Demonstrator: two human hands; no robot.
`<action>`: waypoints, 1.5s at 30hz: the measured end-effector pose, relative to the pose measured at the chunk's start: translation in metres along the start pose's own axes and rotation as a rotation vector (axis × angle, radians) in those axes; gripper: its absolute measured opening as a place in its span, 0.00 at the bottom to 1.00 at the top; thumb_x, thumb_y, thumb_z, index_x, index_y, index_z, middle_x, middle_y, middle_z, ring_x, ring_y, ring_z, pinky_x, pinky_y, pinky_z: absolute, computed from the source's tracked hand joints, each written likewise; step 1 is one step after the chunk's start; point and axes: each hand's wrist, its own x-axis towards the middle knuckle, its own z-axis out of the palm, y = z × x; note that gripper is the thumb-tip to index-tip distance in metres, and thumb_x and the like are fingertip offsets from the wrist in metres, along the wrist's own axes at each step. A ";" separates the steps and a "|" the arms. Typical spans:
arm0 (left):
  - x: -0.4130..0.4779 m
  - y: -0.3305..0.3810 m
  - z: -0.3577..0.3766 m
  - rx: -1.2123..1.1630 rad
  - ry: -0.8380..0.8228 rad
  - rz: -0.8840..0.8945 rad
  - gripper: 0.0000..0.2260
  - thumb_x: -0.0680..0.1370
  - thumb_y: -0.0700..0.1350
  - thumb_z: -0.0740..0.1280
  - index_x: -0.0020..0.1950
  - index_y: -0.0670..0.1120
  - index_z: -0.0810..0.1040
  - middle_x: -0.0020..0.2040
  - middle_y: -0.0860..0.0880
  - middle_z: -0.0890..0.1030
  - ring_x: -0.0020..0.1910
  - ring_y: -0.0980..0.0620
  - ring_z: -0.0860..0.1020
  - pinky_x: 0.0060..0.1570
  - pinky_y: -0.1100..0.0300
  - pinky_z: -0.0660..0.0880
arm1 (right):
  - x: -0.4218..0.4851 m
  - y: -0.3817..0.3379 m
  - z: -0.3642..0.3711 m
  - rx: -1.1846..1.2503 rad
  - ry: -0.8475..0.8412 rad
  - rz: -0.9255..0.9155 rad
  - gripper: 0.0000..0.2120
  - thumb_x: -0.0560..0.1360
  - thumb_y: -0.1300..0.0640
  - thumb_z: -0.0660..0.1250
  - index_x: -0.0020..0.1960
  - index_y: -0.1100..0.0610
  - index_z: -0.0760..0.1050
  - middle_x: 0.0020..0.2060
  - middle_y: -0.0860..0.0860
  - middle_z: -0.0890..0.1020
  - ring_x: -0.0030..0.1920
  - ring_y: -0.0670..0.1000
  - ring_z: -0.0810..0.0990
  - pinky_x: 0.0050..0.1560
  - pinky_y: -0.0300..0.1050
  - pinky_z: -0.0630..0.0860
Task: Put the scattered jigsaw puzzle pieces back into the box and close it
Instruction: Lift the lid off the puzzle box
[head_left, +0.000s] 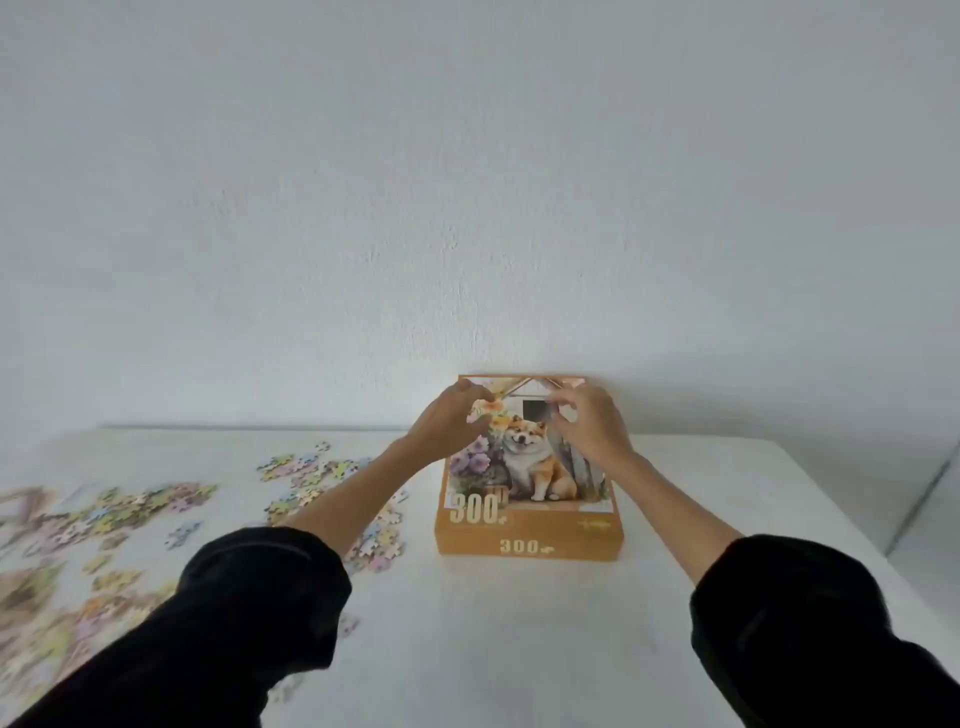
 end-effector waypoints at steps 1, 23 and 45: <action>-0.004 -0.003 0.005 0.007 -0.014 -0.013 0.13 0.77 0.43 0.64 0.61 0.42 0.73 0.62 0.42 0.73 0.60 0.45 0.72 0.57 0.58 0.67 | -0.004 0.004 0.004 -0.039 -0.008 -0.004 0.12 0.73 0.59 0.65 0.56 0.55 0.78 0.55 0.56 0.78 0.60 0.56 0.72 0.52 0.46 0.71; -0.041 -0.004 0.051 -0.454 0.000 -0.440 0.26 0.76 0.53 0.65 0.73 0.55 0.62 0.65 0.39 0.66 0.59 0.41 0.73 0.55 0.55 0.74 | -0.042 0.015 0.004 0.309 -0.136 0.390 0.25 0.72 0.51 0.69 0.67 0.50 0.69 0.69 0.53 0.69 0.71 0.56 0.62 0.70 0.52 0.59; -0.159 0.020 0.028 -0.466 0.016 -0.386 0.26 0.73 0.59 0.65 0.69 0.61 0.63 0.63 0.42 0.74 0.52 0.42 0.78 0.47 0.49 0.79 | -0.163 -0.046 -0.020 0.375 -0.109 0.346 0.25 0.72 0.52 0.69 0.68 0.51 0.68 0.69 0.51 0.70 0.71 0.53 0.64 0.70 0.52 0.59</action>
